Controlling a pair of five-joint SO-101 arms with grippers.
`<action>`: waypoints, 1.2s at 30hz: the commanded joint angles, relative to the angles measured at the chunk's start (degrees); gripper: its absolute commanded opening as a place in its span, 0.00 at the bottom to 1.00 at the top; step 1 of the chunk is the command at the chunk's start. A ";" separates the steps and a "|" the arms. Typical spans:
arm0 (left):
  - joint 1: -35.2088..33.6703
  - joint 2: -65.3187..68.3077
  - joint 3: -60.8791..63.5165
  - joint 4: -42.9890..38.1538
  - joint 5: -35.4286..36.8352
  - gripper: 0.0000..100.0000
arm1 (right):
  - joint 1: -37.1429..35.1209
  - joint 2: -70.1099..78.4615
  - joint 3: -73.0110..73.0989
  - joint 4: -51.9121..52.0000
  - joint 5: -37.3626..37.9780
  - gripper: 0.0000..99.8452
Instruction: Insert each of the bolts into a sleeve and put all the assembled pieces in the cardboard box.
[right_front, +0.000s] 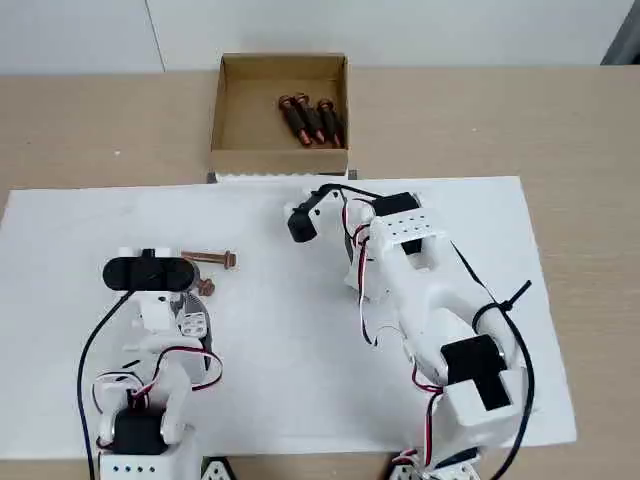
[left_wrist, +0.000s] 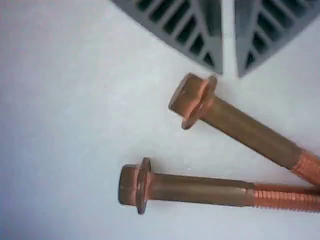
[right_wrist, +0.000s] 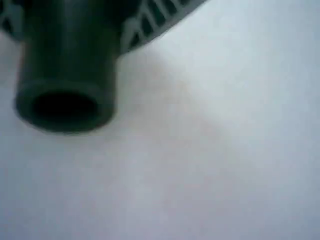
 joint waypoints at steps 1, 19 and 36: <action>-0.35 -0.53 -0.13 -0.18 -0.26 0.01 | -0.48 -2.33 -1.93 1.45 -0.70 0.01; 0.00 -0.53 -0.13 -0.18 -0.53 0.01 | -0.04 -27.74 -3.16 15.96 -7.12 0.00; -0.44 -0.35 -12.62 2.29 -5.98 0.01 | 15.25 -38.02 -2.81 25.36 -8.44 0.00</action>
